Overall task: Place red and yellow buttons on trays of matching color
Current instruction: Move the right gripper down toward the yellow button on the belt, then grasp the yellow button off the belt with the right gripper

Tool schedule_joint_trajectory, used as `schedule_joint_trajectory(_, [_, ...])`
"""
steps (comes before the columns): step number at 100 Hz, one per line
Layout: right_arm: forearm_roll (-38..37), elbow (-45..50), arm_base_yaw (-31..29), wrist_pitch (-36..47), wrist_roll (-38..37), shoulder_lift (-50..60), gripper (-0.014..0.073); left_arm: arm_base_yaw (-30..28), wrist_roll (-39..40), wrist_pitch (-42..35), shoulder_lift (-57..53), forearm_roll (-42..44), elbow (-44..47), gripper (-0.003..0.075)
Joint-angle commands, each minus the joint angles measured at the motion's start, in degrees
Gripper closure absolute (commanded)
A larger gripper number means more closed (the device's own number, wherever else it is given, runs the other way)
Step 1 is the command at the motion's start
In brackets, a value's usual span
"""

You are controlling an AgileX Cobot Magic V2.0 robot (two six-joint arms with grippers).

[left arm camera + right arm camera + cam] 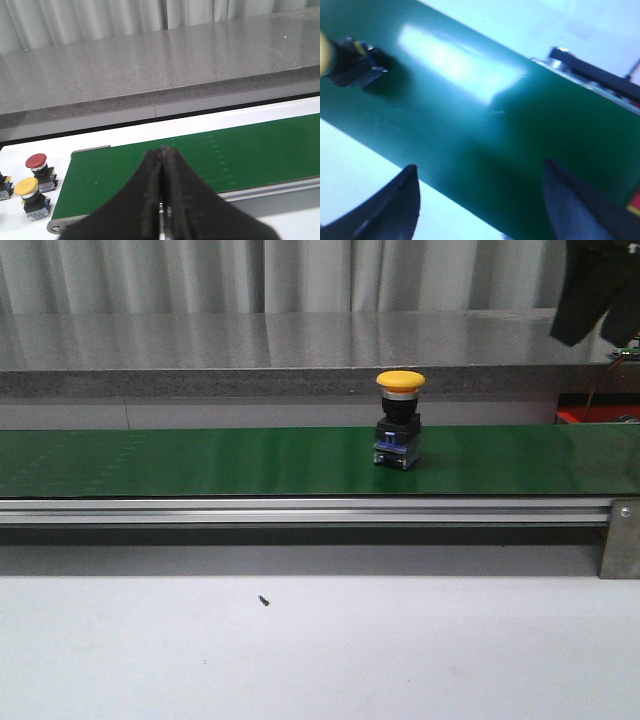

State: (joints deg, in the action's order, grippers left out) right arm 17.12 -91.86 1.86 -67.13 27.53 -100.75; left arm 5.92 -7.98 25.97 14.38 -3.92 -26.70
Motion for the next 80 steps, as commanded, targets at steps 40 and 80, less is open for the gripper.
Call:
schedule_joint_trajectory(40, [1.08, -0.8, 12.07, 8.95, 0.94, -0.9, 0.0081, 0.4, -0.1, -4.39, 0.49, -0.12, -1.45, 0.074])
schedule_joint_trajectory(80, [-0.12, -0.8, 12.22, 11.22, 0.09, -4.85, 0.0241, 0.4, -0.1, -4.39, 0.49, -0.12, -1.45, 0.074])
